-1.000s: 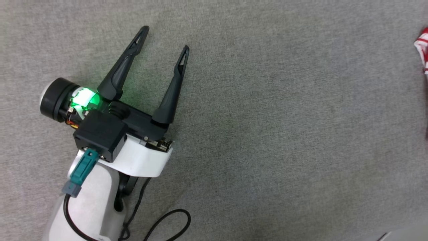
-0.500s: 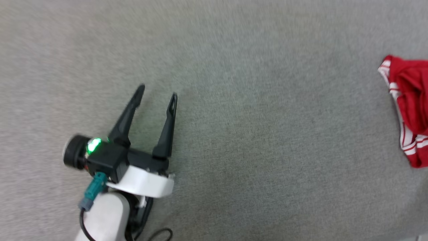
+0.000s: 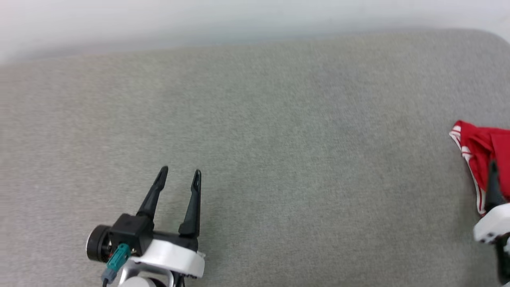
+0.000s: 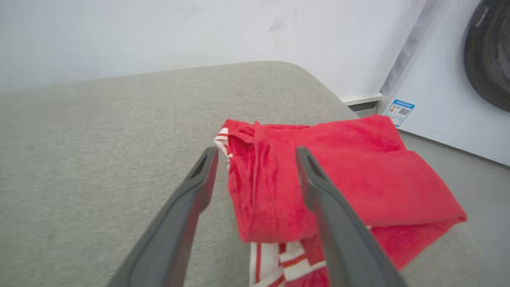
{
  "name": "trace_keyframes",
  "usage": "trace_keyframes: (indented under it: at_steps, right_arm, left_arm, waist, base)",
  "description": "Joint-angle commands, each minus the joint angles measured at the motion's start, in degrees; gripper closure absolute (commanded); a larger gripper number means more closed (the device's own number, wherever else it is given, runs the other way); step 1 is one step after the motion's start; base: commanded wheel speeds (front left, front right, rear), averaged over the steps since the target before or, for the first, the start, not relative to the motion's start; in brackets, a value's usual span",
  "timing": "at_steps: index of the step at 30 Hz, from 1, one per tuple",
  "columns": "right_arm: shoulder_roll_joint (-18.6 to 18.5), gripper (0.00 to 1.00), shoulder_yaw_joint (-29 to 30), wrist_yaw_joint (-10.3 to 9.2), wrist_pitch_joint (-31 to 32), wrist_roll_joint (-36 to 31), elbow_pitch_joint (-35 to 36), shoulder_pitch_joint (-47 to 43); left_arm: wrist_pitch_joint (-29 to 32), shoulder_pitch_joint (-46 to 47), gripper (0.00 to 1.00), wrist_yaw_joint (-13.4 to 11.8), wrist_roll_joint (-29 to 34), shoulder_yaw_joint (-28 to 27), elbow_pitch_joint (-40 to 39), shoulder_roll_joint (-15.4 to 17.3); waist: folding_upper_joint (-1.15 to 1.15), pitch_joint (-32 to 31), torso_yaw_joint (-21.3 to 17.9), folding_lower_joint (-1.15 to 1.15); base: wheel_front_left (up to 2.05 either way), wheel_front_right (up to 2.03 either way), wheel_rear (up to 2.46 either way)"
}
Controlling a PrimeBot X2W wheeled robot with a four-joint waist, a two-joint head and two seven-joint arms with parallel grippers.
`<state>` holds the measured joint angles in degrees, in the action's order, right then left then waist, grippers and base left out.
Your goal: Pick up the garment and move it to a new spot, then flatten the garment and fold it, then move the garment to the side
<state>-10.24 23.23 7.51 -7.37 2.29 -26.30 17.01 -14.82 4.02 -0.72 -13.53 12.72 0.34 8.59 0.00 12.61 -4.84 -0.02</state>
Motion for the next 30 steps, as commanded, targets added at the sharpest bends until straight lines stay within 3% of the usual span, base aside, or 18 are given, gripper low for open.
trace_keyframes:
  at_steps: [1, 7, 15, 30]
  right_arm:
    - [1.0, 0.00, -0.3, -0.07, 0.3, 0.5, 1.6, -1.8]
    - [5.8, 0.00, -5.8, -0.05, 4.1, 1.5, 16.5, -10.6]
    - [7.3, 0.00, -12.0, -0.05, 9.5, 3.6, 32.9, -20.8]
    - [7.4, 0.00, -15.1, -0.05, 13.9, 6.0, 41.0, -28.9]
  left_arm:
    - [-0.2, -1.0, 0.00, -0.4, -0.3, -0.2, 0.3, -0.1]
    - [-0.3, -3.2, 0.00, -1.6, -1.0, -2.0, 2.0, -0.3]
    - [-0.5, -5.4, 0.00, -2.1, -1.4, -4.4, 3.7, 0.0]
    - [-0.4, -6.9, 0.00, -0.6, -0.6, -4.5, 6.1, 0.6]
  waist:
    - [0.00, -3.2, 2.5, 0.02]
    - [0.00, -6.5, 5.1, 0.02]
    - [0.00, -10.7, 7.2, 0.02]
    - [0.00, -14.1, 6.6, 0.02]
  base:
    - [0.00, 0.00, 0.00]
    - [0.00, 0.00, 0.00]
    - [0.00, 0.00, 0.00]
    - [0.00, 0.00, 0.00]
